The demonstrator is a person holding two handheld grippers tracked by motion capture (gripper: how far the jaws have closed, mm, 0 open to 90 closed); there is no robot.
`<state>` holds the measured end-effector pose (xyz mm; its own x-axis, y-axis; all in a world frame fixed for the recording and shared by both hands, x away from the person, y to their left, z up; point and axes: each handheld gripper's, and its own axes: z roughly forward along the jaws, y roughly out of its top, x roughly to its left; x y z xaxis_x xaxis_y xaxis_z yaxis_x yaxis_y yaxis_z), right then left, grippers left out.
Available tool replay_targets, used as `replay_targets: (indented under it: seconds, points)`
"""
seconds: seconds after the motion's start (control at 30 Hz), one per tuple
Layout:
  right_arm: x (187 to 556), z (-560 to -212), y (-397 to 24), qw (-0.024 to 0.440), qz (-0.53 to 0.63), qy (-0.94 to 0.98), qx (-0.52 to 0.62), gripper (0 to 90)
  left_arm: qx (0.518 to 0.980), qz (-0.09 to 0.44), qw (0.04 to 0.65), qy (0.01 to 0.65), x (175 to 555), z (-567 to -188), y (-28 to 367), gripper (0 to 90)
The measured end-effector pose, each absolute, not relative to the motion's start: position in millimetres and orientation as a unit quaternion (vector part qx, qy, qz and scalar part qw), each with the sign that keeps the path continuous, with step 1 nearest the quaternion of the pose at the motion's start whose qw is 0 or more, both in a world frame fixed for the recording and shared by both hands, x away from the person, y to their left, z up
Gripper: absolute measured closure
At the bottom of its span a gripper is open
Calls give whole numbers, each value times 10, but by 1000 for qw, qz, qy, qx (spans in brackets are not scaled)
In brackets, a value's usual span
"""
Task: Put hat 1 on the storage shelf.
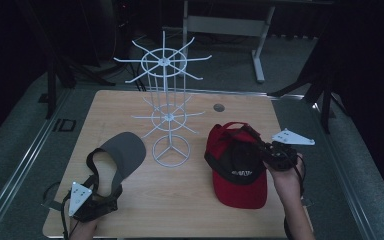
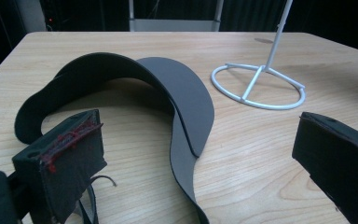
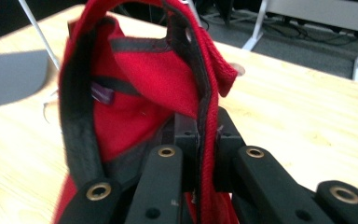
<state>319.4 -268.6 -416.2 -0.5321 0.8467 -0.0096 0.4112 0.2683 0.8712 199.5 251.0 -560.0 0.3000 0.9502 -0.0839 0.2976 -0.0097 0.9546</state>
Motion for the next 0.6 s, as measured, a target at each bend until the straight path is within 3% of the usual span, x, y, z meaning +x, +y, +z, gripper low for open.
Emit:
replay_targets:
  seconds: [0.6]
  points:
    - [2943, -3766, -2648, 275, 483, 735, 389, 844, 657, 301, 510, 468, 2008, -5566, 2453, 24]
